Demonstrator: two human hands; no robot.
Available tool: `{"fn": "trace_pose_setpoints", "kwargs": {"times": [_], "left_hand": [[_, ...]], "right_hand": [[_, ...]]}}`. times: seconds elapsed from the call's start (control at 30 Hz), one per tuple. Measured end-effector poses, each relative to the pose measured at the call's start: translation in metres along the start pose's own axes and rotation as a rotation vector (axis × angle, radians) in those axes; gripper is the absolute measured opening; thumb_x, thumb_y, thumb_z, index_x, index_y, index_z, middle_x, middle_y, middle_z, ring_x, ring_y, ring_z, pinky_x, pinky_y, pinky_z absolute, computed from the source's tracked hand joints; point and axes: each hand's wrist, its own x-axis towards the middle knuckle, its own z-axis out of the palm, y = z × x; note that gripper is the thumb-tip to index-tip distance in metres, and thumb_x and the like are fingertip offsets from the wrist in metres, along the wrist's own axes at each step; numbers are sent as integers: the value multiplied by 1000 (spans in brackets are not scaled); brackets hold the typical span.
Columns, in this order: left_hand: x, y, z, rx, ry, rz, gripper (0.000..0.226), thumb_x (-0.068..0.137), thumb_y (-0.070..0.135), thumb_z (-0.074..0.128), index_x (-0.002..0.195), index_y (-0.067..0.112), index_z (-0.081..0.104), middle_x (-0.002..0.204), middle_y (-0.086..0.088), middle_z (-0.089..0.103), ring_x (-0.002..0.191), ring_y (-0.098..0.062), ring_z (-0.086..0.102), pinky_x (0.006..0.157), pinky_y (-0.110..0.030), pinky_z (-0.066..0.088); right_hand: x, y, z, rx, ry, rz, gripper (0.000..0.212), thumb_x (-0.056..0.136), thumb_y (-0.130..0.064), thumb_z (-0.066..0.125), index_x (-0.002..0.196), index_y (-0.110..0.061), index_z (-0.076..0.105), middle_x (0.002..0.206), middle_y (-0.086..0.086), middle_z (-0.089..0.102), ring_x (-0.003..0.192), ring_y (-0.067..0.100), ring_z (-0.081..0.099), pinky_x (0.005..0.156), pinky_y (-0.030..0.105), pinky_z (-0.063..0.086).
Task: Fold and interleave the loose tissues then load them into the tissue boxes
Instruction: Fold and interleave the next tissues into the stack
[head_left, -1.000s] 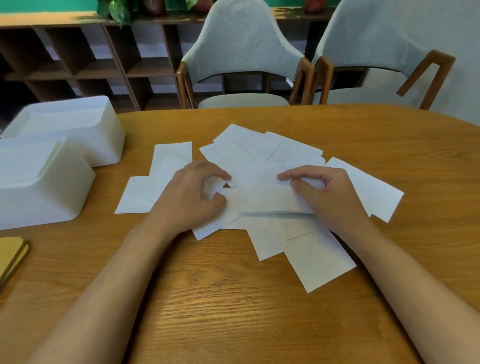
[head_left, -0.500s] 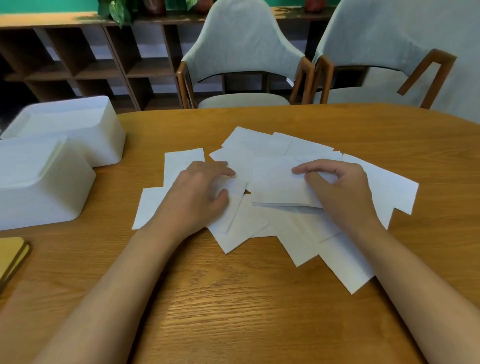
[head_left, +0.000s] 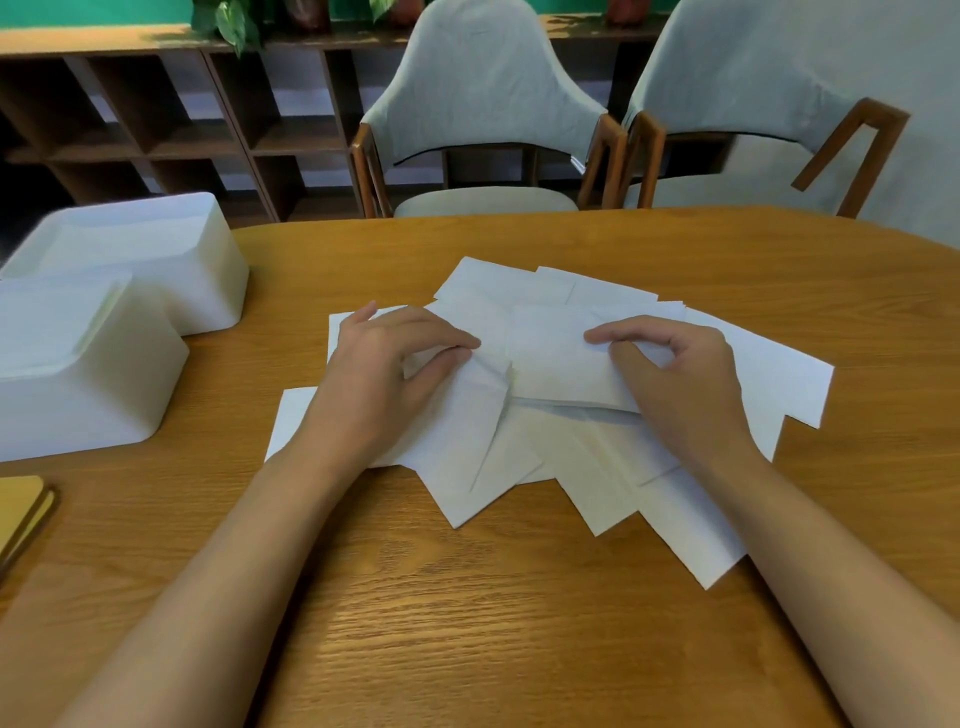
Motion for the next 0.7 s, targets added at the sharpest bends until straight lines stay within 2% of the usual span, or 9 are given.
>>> {"fn": "trace_pose_setpoints", "kwargs": {"times": [0.07,0.17,0.2,0.27,0.37,0.47,0.53,0.63,0.7], "left_hand": [[1,7,-4,-54,37,49,12,98,21,72,106,25,80,106,17,74,104,-1,65,111,-43,40],[2,19,-9,-194,11,47,13,99,16,71,108,19,80,103,12,74,101,-8,68,89,-21,49],[2,22,-9,-243,-12,26,13,99,15,71,108,20,80,103,13,74,100,-10,69,87,-19,49],[1,26,-5,-325,-48,-37,13,98,17,71,106,24,80,99,16,74,92,-11,69,80,-16,48],[0,29,-2,-418,-63,-122,12,96,21,74,104,28,81,93,17,75,78,-12,66,70,-16,46],[0,31,2,-459,-31,-171,12,94,22,77,104,27,81,92,9,77,80,-19,69,69,-29,54],[-1,32,3,-478,-14,-192,13,93,22,78,105,25,80,93,7,76,81,-21,69,72,-35,56],[-3,33,1,-336,5,-80,15,91,25,80,104,23,73,102,13,72,95,-16,68,82,-19,50],[-4,31,0,-220,13,11,20,89,27,82,104,21,70,107,14,70,103,-14,66,87,-16,46]], "right_hand": [[0,0,0,6,4,-10,30,97,-12,59,94,-35,78,101,-31,69,106,-17,55,81,-5,35],[-1,-1,2,25,-19,-56,18,97,-22,63,98,-33,78,103,-29,70,105,-17,56,82,-6,32],[-1,-3,2,51,-46,-66,14,97,-28,64,99,-32,78,103,-28,71,106,-16,57,83,-5,33],[-4,-10,0,93,-130,-100,20,95,-42,64,103,-30,78,105,-26,72,109,-11,59,85,-1,37],[-10,-16,2,128,-256,-133,24,81,-53,66,99,-39,74,101,-36,69,106,-11,60,83,3,42],[-14,-14,8,96,-274,-111,22,71,-58,70,89,-45,70,96,-42,65,102,-13,59,76,2,43],[-14,-13,12,94,-258,-94,16,76,-54,70,84,-41,71,94,-38,67,98,-11,60,73,4,45],[-11,-11,11,199,-232,-30,11,88,-36,73,79,-30,74,84,-30,70,88,-7,65,68,10,49],[-7,-9,7,246,-215,8,13,90,-32,72,81,-24,76,84,-22,73,84,-2,68,66,12,49]]}}
